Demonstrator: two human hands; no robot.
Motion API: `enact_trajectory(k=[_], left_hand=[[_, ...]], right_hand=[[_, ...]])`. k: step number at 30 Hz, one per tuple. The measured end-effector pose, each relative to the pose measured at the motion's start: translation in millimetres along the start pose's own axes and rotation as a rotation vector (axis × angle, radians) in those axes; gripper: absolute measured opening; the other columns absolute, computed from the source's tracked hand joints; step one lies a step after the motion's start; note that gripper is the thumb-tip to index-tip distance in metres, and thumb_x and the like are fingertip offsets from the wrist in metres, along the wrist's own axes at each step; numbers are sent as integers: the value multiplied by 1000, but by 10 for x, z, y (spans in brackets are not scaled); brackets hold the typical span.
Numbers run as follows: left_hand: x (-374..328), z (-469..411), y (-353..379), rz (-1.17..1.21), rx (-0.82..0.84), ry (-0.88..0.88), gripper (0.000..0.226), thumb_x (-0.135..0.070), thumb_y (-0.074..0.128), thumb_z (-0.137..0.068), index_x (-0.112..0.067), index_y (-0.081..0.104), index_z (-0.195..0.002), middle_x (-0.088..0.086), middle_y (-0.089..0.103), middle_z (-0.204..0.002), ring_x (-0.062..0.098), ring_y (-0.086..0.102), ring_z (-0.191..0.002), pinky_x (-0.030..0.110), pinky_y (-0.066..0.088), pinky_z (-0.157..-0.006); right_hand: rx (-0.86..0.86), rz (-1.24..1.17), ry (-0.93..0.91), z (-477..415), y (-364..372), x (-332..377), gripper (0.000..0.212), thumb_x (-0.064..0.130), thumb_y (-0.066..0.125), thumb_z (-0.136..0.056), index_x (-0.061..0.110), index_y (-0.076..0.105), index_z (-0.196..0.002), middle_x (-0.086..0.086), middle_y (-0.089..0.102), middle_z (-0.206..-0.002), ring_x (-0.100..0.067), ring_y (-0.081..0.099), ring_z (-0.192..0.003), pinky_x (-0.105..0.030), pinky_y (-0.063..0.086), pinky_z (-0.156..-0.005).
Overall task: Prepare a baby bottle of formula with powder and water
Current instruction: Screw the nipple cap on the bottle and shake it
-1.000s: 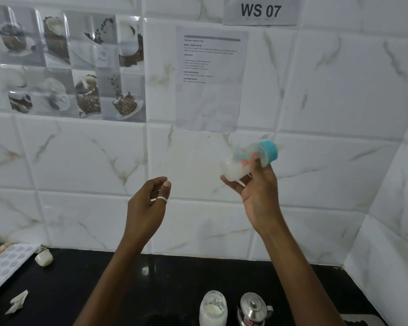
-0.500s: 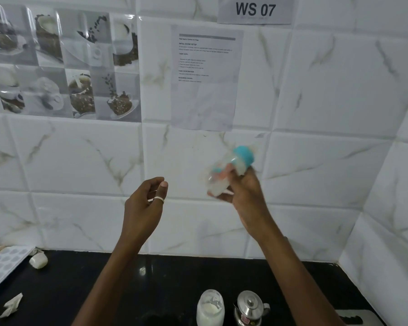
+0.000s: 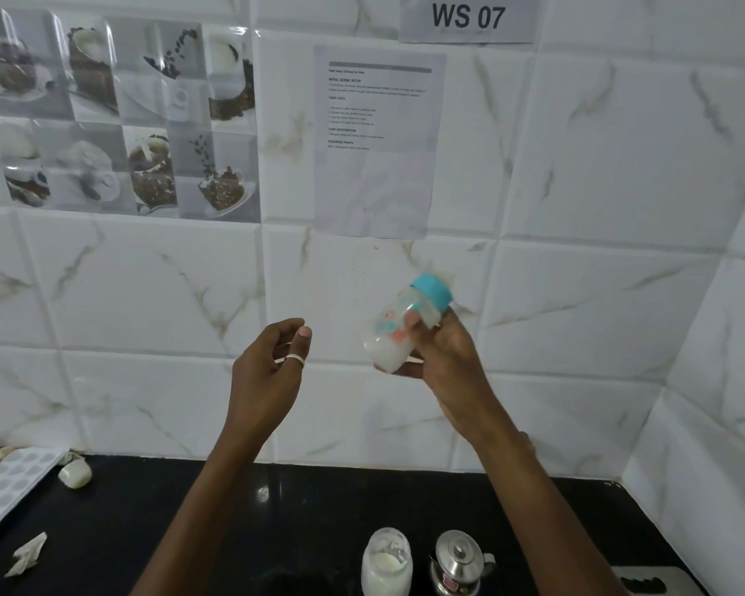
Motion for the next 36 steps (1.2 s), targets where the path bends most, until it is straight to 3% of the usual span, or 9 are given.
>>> enact_trajectory(k=[4,7,10,16,22,27,33,36], left_hand=[[27,3,-43,9,-6,-4,31,-46,56,-101,-29,66,-125,-14,71,-114,5,67,-108,20,49,-85],[47,-14,-54,3,-9,-9,32,-47,55,-101,-29,66,-125,-15,72,-115,6,67,-109,24,51,-89],[25,-11,-11,4,0,-9,32,-47,56,-100,-30,66,-125,-16,71,-115,5,67,-109,20,48,-86],[27,-7,-23,8,-1,-8,32,-46,56,-101,-29,66,-125,-15,71,-115,5,67,-109,16,46,-82],[22,0,9,14,3,-11,33,-46,56,-101,-28,66,-126,-14,71,-115,6,67,-108,18,47,-83],[43,12,-32,12,-2,-17,31,-46,56,-101,-30,66,-125,-16,71,-114,5,67,-108,17,46,-83],[19,11,-11,13,0,-10,32,-47,56,-100,-29,67,-125,-15,72,-114,5,67,-108,21,49,-86],[14,22,-2,18,7,-11,31,-47,56,-100,-30,67,-124,-16,71,-114,4,67,-108,19,48,-84]], right_hand=[[-177,-343,-98,-88,-238,205,50,42,60,-87,15,55,-129,-3,72,-118,-27,72,-111,-46,63,-78],[-125,-191,-76,-54,-128,145,50,46,61,-84,19,55,-126,0,75,-111,-24,73,-108,-47,63,-79],[44,68,14,41,44,-57,56,47,64,-83,22,52,-131,-3,71,-121,-27,70,-114,-52,62,-85],[-158,-250,-120,-64,-189,173,53,45,61,-86,18,53,-131,0,73,-118,-28,71,-113,-49,63,-81],[87,126,27,58,101,-53,57,46,66,-82,22,52,-131,-5,68,-124,-26,69,-116,-48,62,-84],[-154,-262,-75,-60,-156,115,56,45,61,-86,15,53,-132,0,75,-114,-27,71,-111,-49,62,-81],[54,114,35,60,56,-56,54,43,64,-84,20,53,-131,-7,70,-121,-26,70,-114,-49,63,-84],[-77,-142,-30,10,-103,66,60,45,64,-82,15,53,-133,-4,72,-118,-30,71,-112,-52,62,-81]])
Point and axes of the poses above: each hand's wrist, its own z-axis away from the middle knuckle, its own y-axis out of the palm, x = y × z, the point moved 7 cm from there along -z, towards the middle knuckle
